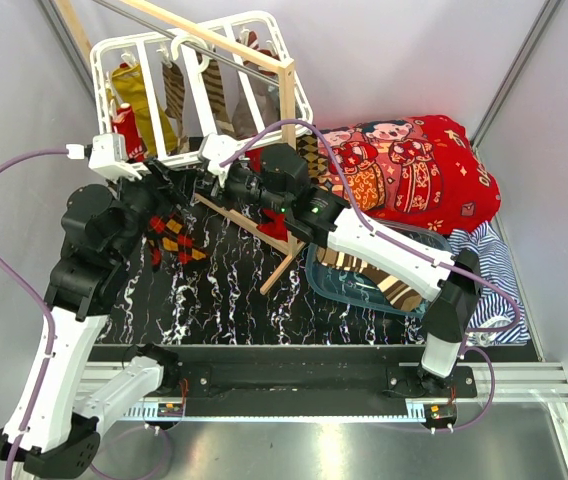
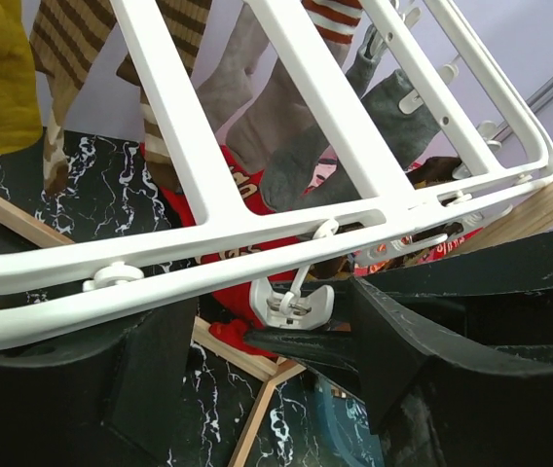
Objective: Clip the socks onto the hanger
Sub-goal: Open the clamp at the hanger.
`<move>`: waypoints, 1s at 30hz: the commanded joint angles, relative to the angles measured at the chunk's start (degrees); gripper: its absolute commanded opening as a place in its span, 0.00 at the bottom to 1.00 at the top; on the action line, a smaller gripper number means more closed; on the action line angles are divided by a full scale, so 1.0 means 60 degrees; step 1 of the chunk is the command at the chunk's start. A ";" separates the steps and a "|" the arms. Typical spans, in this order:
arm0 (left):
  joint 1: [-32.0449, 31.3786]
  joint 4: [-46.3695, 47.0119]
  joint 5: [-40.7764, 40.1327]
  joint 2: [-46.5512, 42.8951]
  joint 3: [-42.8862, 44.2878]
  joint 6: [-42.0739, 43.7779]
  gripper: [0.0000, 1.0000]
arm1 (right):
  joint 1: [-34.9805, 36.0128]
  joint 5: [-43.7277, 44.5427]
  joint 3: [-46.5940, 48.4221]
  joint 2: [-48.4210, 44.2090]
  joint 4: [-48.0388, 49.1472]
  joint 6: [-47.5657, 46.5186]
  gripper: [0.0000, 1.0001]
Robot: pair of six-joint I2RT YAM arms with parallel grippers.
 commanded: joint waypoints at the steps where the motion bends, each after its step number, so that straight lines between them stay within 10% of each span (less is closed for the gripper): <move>1: -0.0011 0.1145 0.0211 0.0165 -0.0087 -0.0174 0.65 | 0.0151 -0.0711 -0.0057 -0.0416 -0.0314 0.0242 0.00; 30: 0.0472 0.1966 0.0475 0.0063 -0.0878 -0.0936 0.33 | 0.0092 -0.1342 -0.0101 -0.0739 -0.0138 0.0974 0.00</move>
